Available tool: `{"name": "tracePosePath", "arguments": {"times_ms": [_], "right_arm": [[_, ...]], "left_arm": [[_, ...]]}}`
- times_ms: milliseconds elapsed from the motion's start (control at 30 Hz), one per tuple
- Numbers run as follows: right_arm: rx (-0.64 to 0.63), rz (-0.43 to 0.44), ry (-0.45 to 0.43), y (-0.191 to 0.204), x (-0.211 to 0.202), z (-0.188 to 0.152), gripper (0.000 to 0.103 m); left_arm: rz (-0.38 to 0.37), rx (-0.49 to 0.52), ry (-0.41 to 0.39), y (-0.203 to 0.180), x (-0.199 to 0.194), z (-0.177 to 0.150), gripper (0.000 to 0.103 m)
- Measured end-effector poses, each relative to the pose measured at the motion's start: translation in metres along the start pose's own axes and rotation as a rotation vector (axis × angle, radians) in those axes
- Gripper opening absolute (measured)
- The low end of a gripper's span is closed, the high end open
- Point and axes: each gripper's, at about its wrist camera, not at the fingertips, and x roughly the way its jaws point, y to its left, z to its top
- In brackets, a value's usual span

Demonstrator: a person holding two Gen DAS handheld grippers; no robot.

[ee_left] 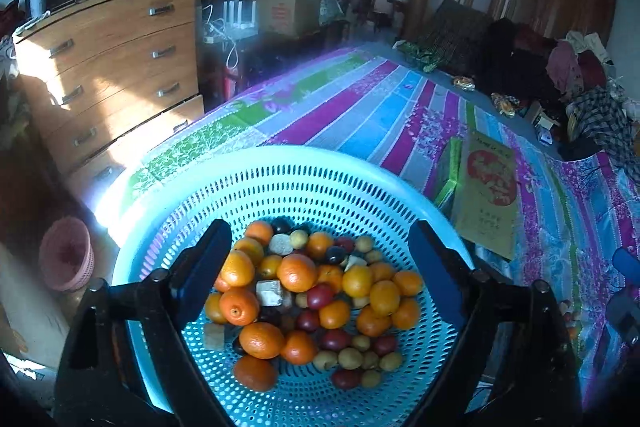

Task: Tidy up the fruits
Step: 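Withdraw both tools from the basket back to the fruits on the bed, then grasp a dark purple plum with the left tool while the right tool approaches an orange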

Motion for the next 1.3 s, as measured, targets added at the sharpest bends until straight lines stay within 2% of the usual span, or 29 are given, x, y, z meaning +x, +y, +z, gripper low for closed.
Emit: {"name": "tracePosePath", "arguments": {"times_ms": [67, 300, 367, 500, 633, 700, 900, 967, 1033, 1100, 1167, 1200, 1300], "right_arm": [[-0.010, -0.026, -0.031, -0.007, -0.018, -0.008, 0.101], [0.026, -0.156, -0.104, -0.051, -0.067, -0.054, 0.103], [0.050, -0.192, -0.105, -0.068, -0.077, -0.073, 0.103], [0.126, -0.273, -0.051, -0.111, -0.092, -0.122, 0.103], [0.226, -0.324, 0.003, -0.156, -0.111, -0.180, 0.103], [0.287, -0.339, 0.035, -0.173, -0.118, -0.204, 0.103], [0.405, -0.395, 0.108, -0.215, -0.134, -0.263, 0.103], [0.430, -0.394, 0.125, -0.225, -0.134, -0.272, 0.103], [0.439, -0.390, 0.149, -0.231, -0.132, -0.275, 0.101], [0.462, -0.377, 0.177, -0.238, -0.128, -0.279, 0.091], [0.498, -0.354, 0.194, -0.245, -0.125, -0.283, 0.082], [0.514, -0.346, 0.199, -0.249, -0.125, -0.286, 0.076], [0.551, -0.331, 0.211, -0.259, -0.125, -0.294, 0.072]], "left_arm": [[-0.036, 0.004, -0.026, -0.012, -0.007, 0.003, 0.098], [-0.191, 0.071, -0.077, -0.073, -0.030, 0.002, 0.102], [-0.250, 0.095, -0.083, -0.097, -0.036, -0.003, 0.102], [-0.359, 0.171, -0.055, -0.149, -0.039, -0.023, 0.102], [-0.518, 0.292, 0.064, -0.209, -0.028, -0.065, 0.102], [-0.590, 0.361, 0.182, -0.240, -0.008, -0.093, 0.102], [-0.590, 0.574, 0.334, -0.307, 0.039, -0.172, 0.099], [-0.599, 0.615, 0.378, -0.324, 0.054, -0.192, 0.085], [-0.624, 0.638, 0.428, -0.333, 0.065, -0.210, 0.079], [-0.638, 0.621, 0.471, -0.340, 0.076, -0.222, 0.075], [-0.648, 0.607, 0.500, -0.346, 0.084, -0.230, 0.065], [-0.649, 0.603, 0.508, -0.347, 0.087, -0.232, 0.064], [-0.658, 0.610, 0.508, -0.354, 0.092, -0.239, 0.057]]}}
